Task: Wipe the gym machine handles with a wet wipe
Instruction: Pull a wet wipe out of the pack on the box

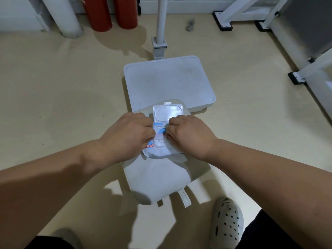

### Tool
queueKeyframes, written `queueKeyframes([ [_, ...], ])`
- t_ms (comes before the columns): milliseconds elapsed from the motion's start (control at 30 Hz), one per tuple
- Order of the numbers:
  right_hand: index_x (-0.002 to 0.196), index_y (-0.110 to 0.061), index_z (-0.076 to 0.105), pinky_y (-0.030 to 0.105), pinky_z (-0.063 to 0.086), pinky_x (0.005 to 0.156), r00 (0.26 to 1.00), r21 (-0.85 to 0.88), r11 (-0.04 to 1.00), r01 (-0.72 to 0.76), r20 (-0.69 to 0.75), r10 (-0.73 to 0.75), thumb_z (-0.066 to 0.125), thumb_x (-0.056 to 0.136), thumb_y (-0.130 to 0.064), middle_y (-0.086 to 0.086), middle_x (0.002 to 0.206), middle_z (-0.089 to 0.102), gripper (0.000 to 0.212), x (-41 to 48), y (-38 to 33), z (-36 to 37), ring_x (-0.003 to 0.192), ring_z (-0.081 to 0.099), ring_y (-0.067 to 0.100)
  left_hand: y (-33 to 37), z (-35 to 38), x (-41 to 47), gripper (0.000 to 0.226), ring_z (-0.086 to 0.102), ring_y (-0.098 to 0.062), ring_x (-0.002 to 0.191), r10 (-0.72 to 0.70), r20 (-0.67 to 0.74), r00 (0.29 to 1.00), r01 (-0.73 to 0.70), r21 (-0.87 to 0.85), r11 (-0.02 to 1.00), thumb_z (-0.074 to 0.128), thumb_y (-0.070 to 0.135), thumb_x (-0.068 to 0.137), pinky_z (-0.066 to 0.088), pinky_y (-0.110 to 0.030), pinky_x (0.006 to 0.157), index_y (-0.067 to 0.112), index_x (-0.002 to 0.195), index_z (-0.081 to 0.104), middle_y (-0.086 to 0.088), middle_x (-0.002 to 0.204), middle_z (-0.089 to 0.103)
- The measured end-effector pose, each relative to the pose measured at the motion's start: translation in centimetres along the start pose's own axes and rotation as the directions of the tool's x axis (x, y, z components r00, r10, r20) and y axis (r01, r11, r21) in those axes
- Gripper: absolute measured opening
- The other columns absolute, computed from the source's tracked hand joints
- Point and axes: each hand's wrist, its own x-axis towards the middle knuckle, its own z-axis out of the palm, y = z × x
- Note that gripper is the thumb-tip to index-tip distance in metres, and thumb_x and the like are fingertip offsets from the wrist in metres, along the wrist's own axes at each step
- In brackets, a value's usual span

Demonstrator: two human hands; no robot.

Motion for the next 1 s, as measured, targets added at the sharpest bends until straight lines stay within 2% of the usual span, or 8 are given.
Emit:
queueKeyframes([
  [100, 0.094, -0.01, 0.066, 0.034, 0.038, 0.053, 0.997, 0.078, 0.997, -0.021, 0.07, 0.015, 0.068, 0.09, -0.011, 0.009, 0.088, 0.059, 0.004, -0.1, 0.5, -0.1, 0.076, 0.059, 0.03, -0.2, 0.0, 0.1, 0.018, 0.052, -0.025, 0.06, -0.013, 0.007, 1.0, 0.013, -0.021, 1.0, 0.057, 0.02, 0.08, 0.035, -0.031, 0.056, 0.019, 0.067, 0.07, 0.001, 0.067, 0.058],
  [200, 0.114, -0.01, 0.064, 0.04, 0.045, 0.067, 0.99, 0.145, 0.987, -0.065, 0.13, 0.046, 0.05, 0.101, -0.015, 0.008, 0.108, 0.057, 0.02, 0.0, 1.3, -0.9, 0.09, 0.057, 0.029, -0.6, 0.1, 0.3, 0.022, 0.054, -0.026, 0.064, -0.038, 0.015, 0.999, 0.038, -0.029, 0.999, 0.053, 0.019, 0.082, 0.043, -0.035, 0.056, 0.018, 0.069, 0.07, 0.001, 0.071, 0.059],
  [333, 0.106, -0.007, 0.063, 0.045, 0.047, 0.075, 0.986, 0.255, 0.96, -0.118, 0.144, 0.083, 0.049, 0.102, -0.011, 0.01, 0.105, 0.057, 0.015, 0.1, 2.1, -1.2, 0.088, 0.057, 0.032, -0.8, 0.1, 0.5, 0.037, 0.053, -0.027, 0.063, -0.041, -0.014, 0.999, 0.041, -0.058, 0.997, 0.038, 0.023, 0.085, 0.047, -0.037, 0.056, 0.017, 0.068, 0.07, 0.0, 0.07, 0.058],
  [467, 0.096, -0.007, 0.06, 0.046, 0.047, 0.077, 0.982, 0.35, 0.922, -0.167, 0.143, 0.124, 0.049, 0.101, -0.009, 0.01, 0.1, 0.055, 0.012, -0.1, 2.3, -1.2, 0.086, 0.055, 0.032, -0.9, 0.1, 0.6, 0.038, 0.053, -0.028, 0.063, -0.04, -0.025, 0.999, 0.038, -0.08, 0.996, 0.037, 0.024, 0.085, 0.049, -0.039, 0.056, 0.015, 0.068, 0.07, -0.002, 0.07, 0.058],
  [600, 0.091, -0.014, 0.061, 0.043, 0.049, 0.072, 0.987, 0.457, 0.876, -0.154, 0.037, 0.154, 0.059, 0.095, -0.017, 0.0, 0.09, 0.054, 0.005, -0.1, 2.4, -1.4, 0.081, 0.056, 0.027, -1.1, 0.0, 0.6, 0.038, 0.054, -0.028, 0.063, -0.03, -0.026, 0.999, 0.028, -0.075, 0.997, 0.037, 0.024, 0.086, 0.05, -0.04, 0.056, 0.015, 0.068, 0.069, -0.002, 0.07, 0.058],
  [700, 0.106, -0.02, 0.073, 0.034, 0.05, 0.063, 0.995, 0.402, 0.911, -0.091, -0.001, 0.1, 0.069, 0.086, -0.033, 0.0, 0.093, 0.061, 0.025, -0.1, 1.8, -1.2, 0.079, 0.061, 0.024, -1.0, 0.0, 0.6, 0.037, 0.054, -0.029, 0.064, -0.023, -0.017, 1.0, 0.021, -0.071, 0.997, 0.038, 0.024, 0.085, 0.051, -0.04, 0.057, 0.015, 0.068, 0.069, -0.001, 0.069, 0.057],
  [867, 0.08, -0.021, 0.08, 0.034, 0.049, 0.045, 0.992, 0.249, 0.967, 0.056, -0.125, -0.025, 0.066, 0.082, -0.021, 0.001, 0.075, 0.064, 0.014, 0.9, 1.0, -0.5, 0.064, 0.061, 0.029, -1.0, -0.1, 0.6, 0.034, 0.054, -0.027, 0.065, -0.022, -0.017, 1.0, 0.021, -0.067, 0.998, 0.038, 0.023, 0.085, 0.05, -0.04, 0.057, 0.016, 0.066, 0.066, 0.0, 0.068, 0.054],
  [1000, 0.081, -0.017, 0.076, 0.036, 0.049, 0.046, 0.994, 0.218, 0.973, 0.072, -0.098, -0.052, 0.053, 0.09, -0.024, 0.002, 0.076, 0.063, 0.025, 1.1, 1.2, -0.3, 0.066, 0.06, 0.029, -1.1, -0.1, 0.6, 0.035, 0.054, -0.028, 0.064, -0.017, -0.013, 1.0, 0.016, -0.068, 0.998, 0.038, 0.024, 0.085, 0.049, -0.041, 0.057, 0.016, 0.066, 0.066, -0.001, 0.068, 0.054],
])
